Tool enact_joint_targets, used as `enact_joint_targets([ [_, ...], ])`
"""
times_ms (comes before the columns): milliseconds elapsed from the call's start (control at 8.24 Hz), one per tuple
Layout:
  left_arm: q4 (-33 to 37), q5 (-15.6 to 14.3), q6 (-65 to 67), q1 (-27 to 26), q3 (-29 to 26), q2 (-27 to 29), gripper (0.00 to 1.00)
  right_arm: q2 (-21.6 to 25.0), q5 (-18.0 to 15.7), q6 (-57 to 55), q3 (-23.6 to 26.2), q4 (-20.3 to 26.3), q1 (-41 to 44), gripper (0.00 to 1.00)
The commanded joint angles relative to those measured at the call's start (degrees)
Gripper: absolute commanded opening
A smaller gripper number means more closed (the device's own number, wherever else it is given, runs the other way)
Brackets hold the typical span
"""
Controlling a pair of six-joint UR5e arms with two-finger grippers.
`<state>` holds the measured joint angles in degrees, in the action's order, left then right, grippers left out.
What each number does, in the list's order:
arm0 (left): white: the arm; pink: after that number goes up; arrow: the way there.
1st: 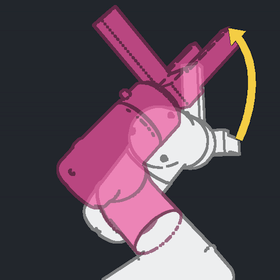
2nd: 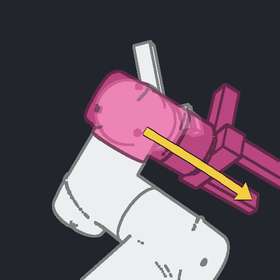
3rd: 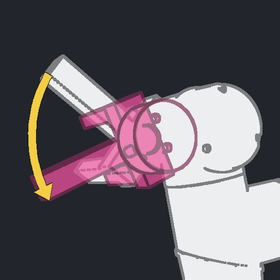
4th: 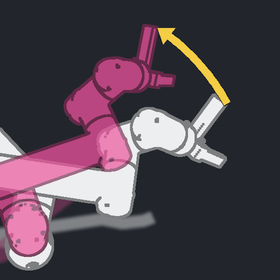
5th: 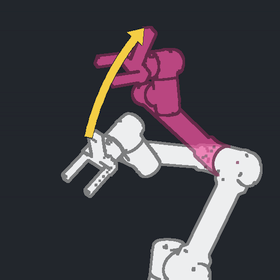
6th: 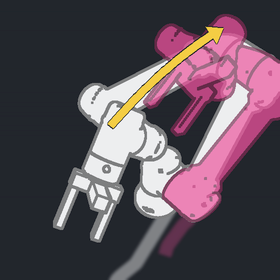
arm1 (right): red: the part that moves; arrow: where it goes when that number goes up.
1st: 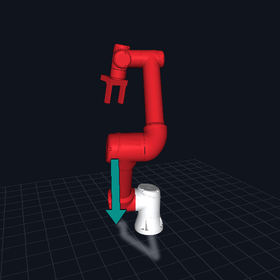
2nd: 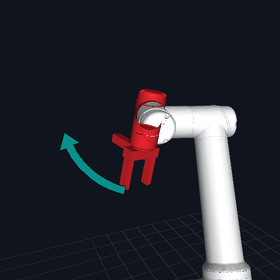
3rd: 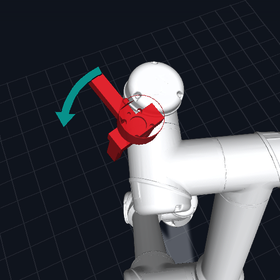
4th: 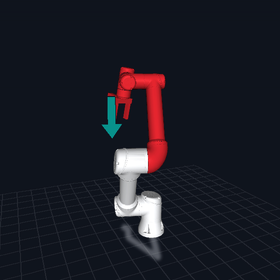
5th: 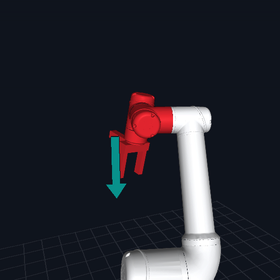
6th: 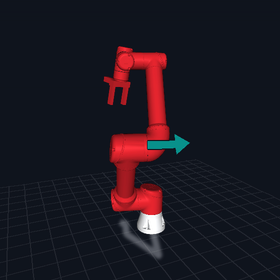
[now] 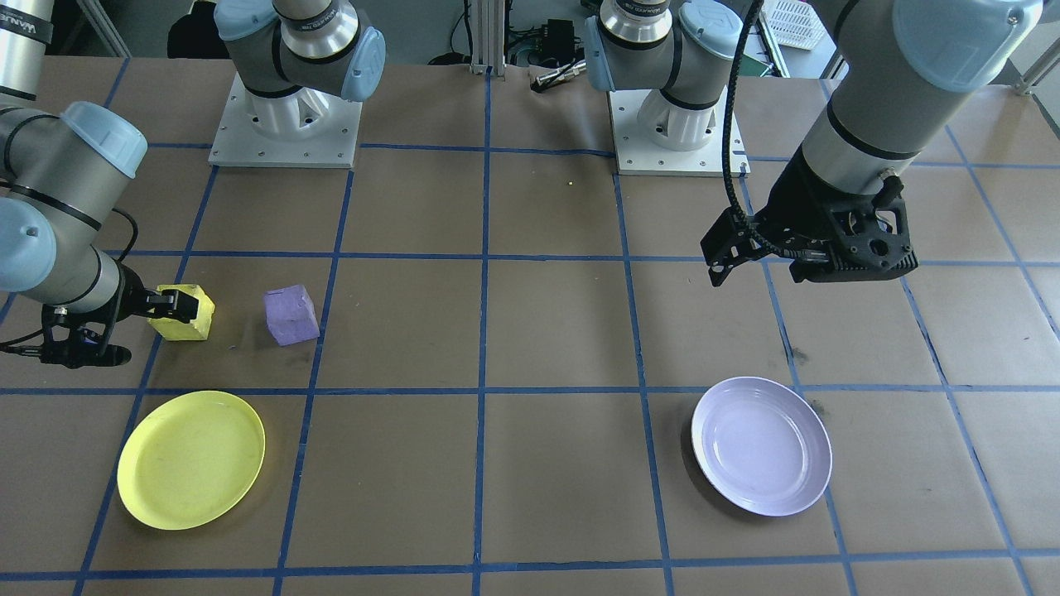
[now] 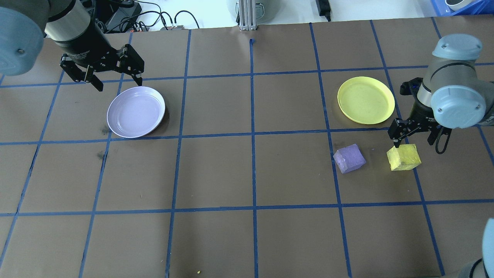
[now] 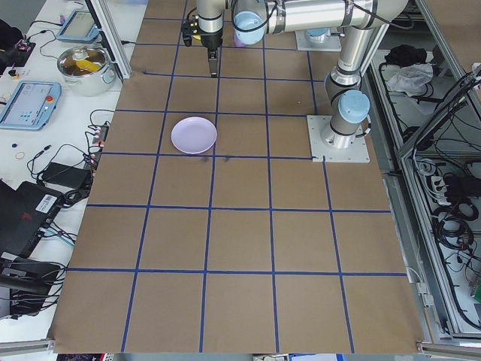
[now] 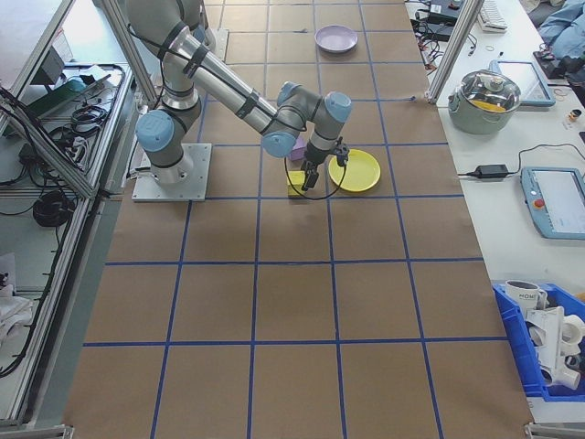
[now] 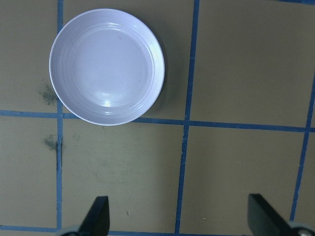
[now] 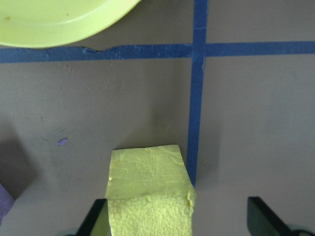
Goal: Sort blocks by color into plates
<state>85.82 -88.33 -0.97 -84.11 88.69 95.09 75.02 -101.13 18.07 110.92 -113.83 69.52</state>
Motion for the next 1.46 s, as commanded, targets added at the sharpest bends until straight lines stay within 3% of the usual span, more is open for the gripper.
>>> enact_joint_targets([
  [0,-0.21,0.00,0.00,0.00,0.17,0.00,1.00,-0.14,2.43,1.35,0.43,0.10,0.00,1.00],
  [486,-0.57,0.00,0.00,0.00,0.34,0.00,1.00,-0.14,2.52,3.98,4.21,0.01,0.00,1.00],
  [607,-0.57,0.00,0.00,0.00,0.26,0.00,1.00,0.04,2.60,4.51,4.74,-0.59,-0.09,0.75],
  [729,-0.57,0.00,0.00,0.00,0.34,0.00,1.00,0.04,2.61,4.51,4.66,-0.60,-0.09,0.19],
  [850,-0.57,0.00,0.00,0.00,0.26,0.00,1.00,0.13,2.26,4.25,4.14,-0.34,-0.09,0.00],
  [971,-0.57,0.00,0.00,0.00,0.34,0.00,1.00,0.56,2.60,3.12,2.13,0.36,0.09,0.00],
  [1093,-0.65,0.00,0.00,0.00,0.35,0.00,1.00,1.44,3.04,1.98,-3.81,7.50,0.35,0.00],
  [1214,-0.66,0.00,0.00,0.00,0.35,0.00,1.00,0.49,6.26,1.79,-11.61,13.66,0.96,0.00],
  [1336,-0.66,0.00,0.00,0.00,0.26,0.00,1.00,-2.48,8.56,-1.26,-18.39,15.99,3.23,0.00],
])
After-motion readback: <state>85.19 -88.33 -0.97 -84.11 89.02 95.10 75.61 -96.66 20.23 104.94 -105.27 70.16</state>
